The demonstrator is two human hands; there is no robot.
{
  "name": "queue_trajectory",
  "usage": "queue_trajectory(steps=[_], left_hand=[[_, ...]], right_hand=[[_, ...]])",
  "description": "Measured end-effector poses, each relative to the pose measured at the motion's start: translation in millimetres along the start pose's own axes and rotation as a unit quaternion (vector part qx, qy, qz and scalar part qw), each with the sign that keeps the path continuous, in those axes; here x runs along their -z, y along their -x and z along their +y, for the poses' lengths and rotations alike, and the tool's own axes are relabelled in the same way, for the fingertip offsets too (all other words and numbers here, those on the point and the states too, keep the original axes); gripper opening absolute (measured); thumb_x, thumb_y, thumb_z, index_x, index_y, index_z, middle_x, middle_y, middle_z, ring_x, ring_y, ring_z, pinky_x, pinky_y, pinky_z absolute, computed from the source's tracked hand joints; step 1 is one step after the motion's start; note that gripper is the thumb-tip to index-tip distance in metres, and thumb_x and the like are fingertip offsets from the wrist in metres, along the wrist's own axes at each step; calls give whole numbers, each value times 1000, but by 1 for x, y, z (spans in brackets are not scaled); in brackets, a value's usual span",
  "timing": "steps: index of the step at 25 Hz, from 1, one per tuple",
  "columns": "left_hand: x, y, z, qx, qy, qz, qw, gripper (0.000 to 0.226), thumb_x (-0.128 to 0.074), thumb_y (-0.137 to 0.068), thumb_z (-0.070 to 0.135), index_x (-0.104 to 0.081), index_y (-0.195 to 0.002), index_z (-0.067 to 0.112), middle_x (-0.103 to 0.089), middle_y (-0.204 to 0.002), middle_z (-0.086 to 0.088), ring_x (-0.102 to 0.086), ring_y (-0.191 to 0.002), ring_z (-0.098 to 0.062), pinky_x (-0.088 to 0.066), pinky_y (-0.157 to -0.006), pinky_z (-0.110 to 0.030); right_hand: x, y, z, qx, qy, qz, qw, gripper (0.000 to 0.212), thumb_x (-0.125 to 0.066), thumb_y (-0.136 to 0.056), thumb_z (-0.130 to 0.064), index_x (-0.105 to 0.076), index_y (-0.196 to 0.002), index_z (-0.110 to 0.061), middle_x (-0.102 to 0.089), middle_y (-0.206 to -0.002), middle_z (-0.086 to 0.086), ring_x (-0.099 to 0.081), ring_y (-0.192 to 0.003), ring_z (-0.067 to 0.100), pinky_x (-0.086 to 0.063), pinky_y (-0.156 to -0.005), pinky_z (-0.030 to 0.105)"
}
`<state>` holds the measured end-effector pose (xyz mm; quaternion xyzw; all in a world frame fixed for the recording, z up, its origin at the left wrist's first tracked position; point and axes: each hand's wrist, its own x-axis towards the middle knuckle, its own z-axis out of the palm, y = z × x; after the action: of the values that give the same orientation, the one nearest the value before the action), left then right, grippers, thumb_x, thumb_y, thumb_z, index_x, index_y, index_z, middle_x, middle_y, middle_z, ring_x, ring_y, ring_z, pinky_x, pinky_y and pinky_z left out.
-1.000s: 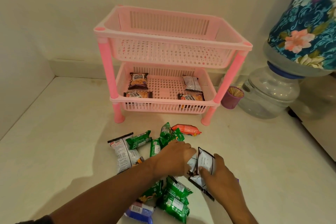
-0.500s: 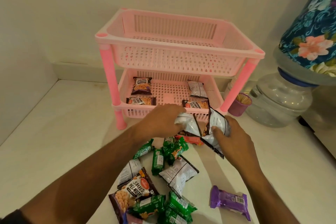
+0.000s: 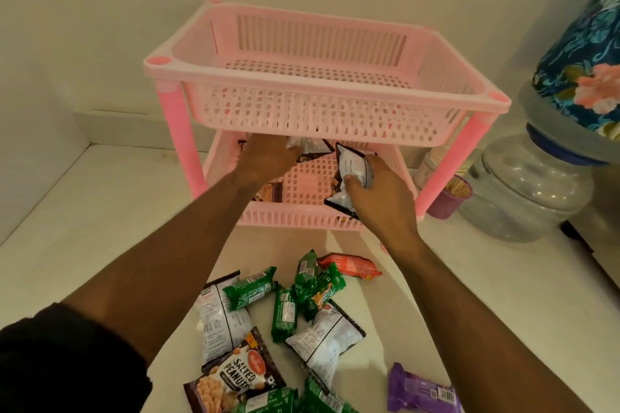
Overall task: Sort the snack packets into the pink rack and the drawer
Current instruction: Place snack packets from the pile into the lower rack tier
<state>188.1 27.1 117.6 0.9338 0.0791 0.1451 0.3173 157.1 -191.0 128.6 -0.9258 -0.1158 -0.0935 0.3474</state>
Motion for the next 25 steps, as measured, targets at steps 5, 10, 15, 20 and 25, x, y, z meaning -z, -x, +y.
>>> queue_trajectory(steps=[5,10,15,20,25], left_hand=[[-19,-38,-11,181,95,-118,972,30,-62,-92,40,-52,-74,19,-55,-77,1,-56,-74,-16,-53,-63,-28],[-47,-59,-15,78,16,-147,986,21,-50,-102,11,-59,-85,2,-55,-84,-3,-54,-71,-8,-43,-75,-18],[-62,-70,-33,90,-4,-113,990,34,-60,-97,21,-60,-126,4,-63,-127,-14,-58,-117,-29,-45,-91,-31],[-80,-87,-36,94,44,-176,979,38,-61,-97,22,-59,-130,5,-61,-131,-17,-55,-123,-31,-44,-104,-37],[-97,-96,-42,61,-15,-194,979,49,-65,-94,26,-52,-139,11,-55,-138,-17,-52,-126,-32,-44,-105,-43]], right_hand=[[-38,-34,-9,13,57,-21,998,43,-53,-93,-38,-51,-132,-23,-65,-116,6,-61,-104,29,-45,-75,35],[-70,-56,-10,-58,130,-123,982,38,-48,-94,-38,-53,-123,-15,-62,-119,6,-58,-99,26,-38,-71,33],[-82,-64,-6,-65,185,-197,961,34,-55,-88,-37,-55,-115,-17,-63,-110,4,-52,-87,23,-37,-69,33],[-101,-70,-11,-47,227,-230,945,31,-62,-87,-32,-61,-112,-15,-67,-106,3,-59,-86,23,-38,-66,31],[-111,-71,-6,-46,211,-246,945,35,-65,-88,-43,-63,-110,-15,-68,-108,2,-61,-87,20,-42,-68,30]])
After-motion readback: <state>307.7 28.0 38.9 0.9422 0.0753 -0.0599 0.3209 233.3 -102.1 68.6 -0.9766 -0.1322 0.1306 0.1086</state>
